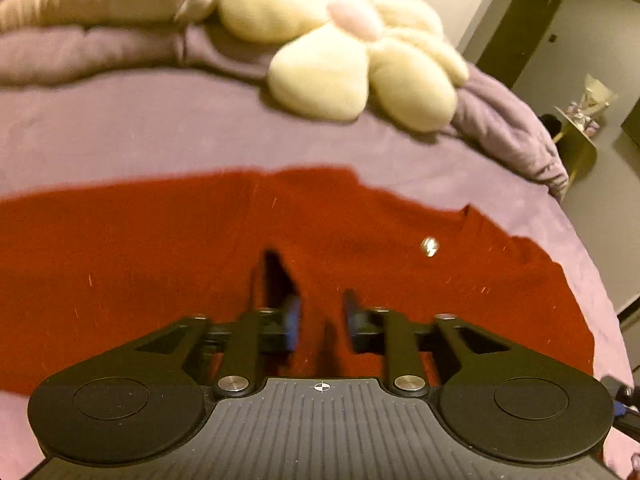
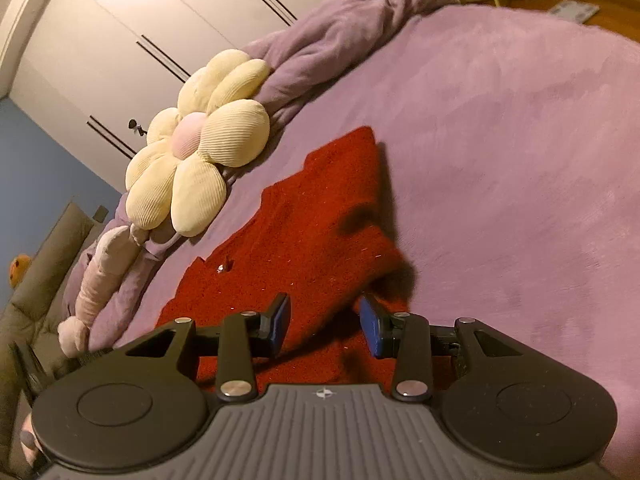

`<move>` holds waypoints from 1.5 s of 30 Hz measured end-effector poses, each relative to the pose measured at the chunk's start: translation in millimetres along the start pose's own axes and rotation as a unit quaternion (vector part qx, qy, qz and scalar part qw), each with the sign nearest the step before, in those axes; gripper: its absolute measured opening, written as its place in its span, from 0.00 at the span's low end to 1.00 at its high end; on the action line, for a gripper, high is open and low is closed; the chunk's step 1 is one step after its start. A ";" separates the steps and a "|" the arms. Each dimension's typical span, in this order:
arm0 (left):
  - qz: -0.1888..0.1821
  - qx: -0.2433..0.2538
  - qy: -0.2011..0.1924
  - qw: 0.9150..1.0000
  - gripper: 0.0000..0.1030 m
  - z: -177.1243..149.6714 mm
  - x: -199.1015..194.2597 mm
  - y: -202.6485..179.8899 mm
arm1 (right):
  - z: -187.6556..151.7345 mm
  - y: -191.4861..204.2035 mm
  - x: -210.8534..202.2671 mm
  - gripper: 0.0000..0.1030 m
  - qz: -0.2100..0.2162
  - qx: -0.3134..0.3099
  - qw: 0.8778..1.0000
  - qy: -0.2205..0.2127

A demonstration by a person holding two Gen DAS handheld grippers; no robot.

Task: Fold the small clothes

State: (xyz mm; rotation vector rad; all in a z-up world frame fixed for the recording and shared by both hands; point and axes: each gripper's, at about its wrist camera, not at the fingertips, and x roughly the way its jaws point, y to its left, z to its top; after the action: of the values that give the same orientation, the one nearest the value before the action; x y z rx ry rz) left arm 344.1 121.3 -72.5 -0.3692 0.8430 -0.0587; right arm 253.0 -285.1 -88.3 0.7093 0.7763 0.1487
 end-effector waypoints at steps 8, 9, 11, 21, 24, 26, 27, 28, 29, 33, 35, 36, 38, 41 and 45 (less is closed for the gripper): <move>-0.027 -0.068 0.012 0.997 0.07 0.4 19.0 21.1 | -2.2 -4.5 22.5 0.36 0.001 0.059 0.998 0.005; -0.026 -0.052 0.002 0.998 0.07 3.8 15.1 18.6 | -2.5 -5.2 23.6 0.36 -0.001 0.063 0.998 0.003; -0.026 -0.022 -0.019 0.999 0.07 12.0 3.0 14.7 | -2.6 -5.9 24.5 0.36 0.003 0.069 0.998 -0.001; 0.006 -0.016 -0.092 0.996 0.07 43.3 -29.2 35.0 | 0.2 -7.5 42.4 0.35 0.032 0.123 0.992 -0.024; 0.011 -0.021 -0.084 0.996 0.07 39.9 -25.0 41.8 | -0.4 -6.4 51.1 0.19 0.030 0.133 0.990 -0.031; 0.007 -0.022 -0.074 0.997 0.07 35.4 -18.0 42.0 | 1.0 -3.0 54.2 0.10 0.005 0.115 0.993 -0.038; 0.003 -0.019 -0.070 0.997 0.07 32.5 -17.0 41.1 | 1.8 2.2 52.9 0.09 -0.017 0.082 0.995 -0.048; -0.001 -0.010 -0.065 0.998 0.07 29.7 -12.3 36.8 | 1.7 8.7 49.6 0.09 -0.040 0.042 0.996 -0.065; -0.004 -0.001 -0.061 0.998 0.07 27.1 -8.4 32.4 | 0.8 13.9 46.2 0.08 -0.065 0.007 0.995 -0.082; -0.005 0.025 -0.057 0.998 0.07 18.2 9.8 14.9 | -4.3 20.9 52.9 0.07 -0.123 -0.076 0.985 -0.096; -0.002 0.017 -0.048 0.999 0.07 15.9 16.2 17.3 | -9.5 24.5 61.8 0.06 -0.144 -0.113 0.979 -0.088; 0.004 0.017 -0.045 0.999 0.07 14.6 18.1 20.3 | -11.2 26.6 64.2 0.06 -0.149 -0.127 0.977 -0.082; 0.020 0.019 -0.040 0.999 0.07 11.2 18.0 28.1 | -9.5 32.5 64.2 0.09 -0.148 -0.150 0.976 -0.060; 0.016 0.014 -0.041 0.999 0.07 6.4 11.8 38.3 | -7.1 38.7 49.0 0.18 -0.129 -0.163 0.978 -0.037; 0.014 0.030 -0.056 0.998 0.07 8.7 3.8 33.8 | -11.2 45.4 16.6 0.21 -0.092 -0.154 0.983 -0.033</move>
State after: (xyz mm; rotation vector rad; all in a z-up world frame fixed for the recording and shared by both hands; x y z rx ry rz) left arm 349.9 154.8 -81.5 -0.3015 0.7329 -0.0369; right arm 263.0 -238.4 -74.9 0.3458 0.7305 0.0749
